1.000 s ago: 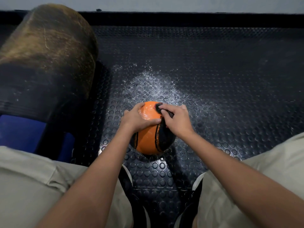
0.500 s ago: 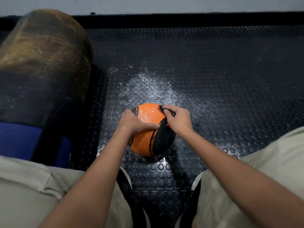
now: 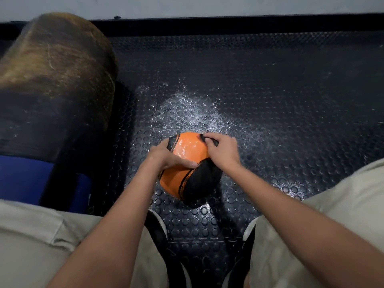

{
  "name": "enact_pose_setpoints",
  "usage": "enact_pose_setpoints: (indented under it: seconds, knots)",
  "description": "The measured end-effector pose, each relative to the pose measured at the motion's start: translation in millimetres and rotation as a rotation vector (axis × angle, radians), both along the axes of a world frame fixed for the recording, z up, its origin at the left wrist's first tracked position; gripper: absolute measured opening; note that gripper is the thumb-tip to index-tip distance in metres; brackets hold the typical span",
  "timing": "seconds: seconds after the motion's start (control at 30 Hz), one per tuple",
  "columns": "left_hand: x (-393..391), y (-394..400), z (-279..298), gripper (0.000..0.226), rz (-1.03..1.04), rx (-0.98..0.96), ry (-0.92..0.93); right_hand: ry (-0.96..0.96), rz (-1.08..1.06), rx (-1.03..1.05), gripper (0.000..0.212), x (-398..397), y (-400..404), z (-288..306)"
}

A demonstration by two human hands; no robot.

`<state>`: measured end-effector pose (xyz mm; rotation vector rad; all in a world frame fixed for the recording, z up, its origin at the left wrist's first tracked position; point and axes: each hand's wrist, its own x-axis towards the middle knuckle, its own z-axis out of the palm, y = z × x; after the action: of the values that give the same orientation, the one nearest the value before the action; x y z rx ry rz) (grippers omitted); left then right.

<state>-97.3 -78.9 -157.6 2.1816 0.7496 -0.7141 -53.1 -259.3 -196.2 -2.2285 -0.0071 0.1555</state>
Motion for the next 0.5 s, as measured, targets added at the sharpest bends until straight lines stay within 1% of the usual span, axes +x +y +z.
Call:
enact_pose_setpoints:
  seconds: [0.07,0.1,0.13,0.17,0.2,0.23,0.3,0.33,0.37,0.4,0.43,0.5]
  knots:
    - [-2.2,-5.4,8.0,0.152,-0.005,0.049,0.056,0.137,-0.118,-0.004,0.026,2.9,-9.8,-5.2]
    - [-2.6,-7.9,11.1,0.150,0.004,0.065,0.077,0.182,-0.153,-0.012,0.026,2.3,-13.9,-6.7]
    - [-2.1,-9.6,11.7,0.153,0.019,0.072,0.093,0.189,-0.175,-0.018,0.026,-0.2,-14.9,-6.7]
    - [-1.1,-10.7,10.9,0.160,0.035,0.073,0.099,0.153,-0.178,-0.022,0.026,-4.3,-14.5,-5.3]
    - [0.6,-10.9,9.3,0.165,0.054,0.073,0.101,0.085,-0.147,-0.019,0.026,-9.1,-12.4,-3.8]
    - [1.5,-10.6,8.6,0.166,0.067,0.072,0.102,-0.001,-0.072,-0.019,0.025,-14.3,-8.9,-1.7]
    - [2.6,-7.1,6.0,0.160,0.075,0.069,0.102,-0.137,0.148,-0.024,0.025,-23.5,-1.6,6.5]
    - [1.8,-5.4,6.8,0.157,0.061,0.072,0.092,-0.186,0.231,-0.025,0.025,-26.1,1.5,9.1]
    - [0.8,-3.3,7.2,0.153,0.043,0.073,0.080,-0.209,0.266,-0.021,0.025,-26.3,3.5,8.1]
    - [0.1,-1.0,7.3,0.149,0.030,0.067,0.066,-0.203,0.241,-0.019,0.025,-23.7,3.9,5.4]
    - [-0.7,0.8,8.1,0.146,0.023,0.053,0.055,-0.164,0.169,-0.016,0.025,-18.4,3.0,1.7]
    - [-2.6,1.4,11.0,0.144,0.017,0.037,0.053,-0.003,-0.017,0.002,0.024,-5.5,-1.7,-7.1]
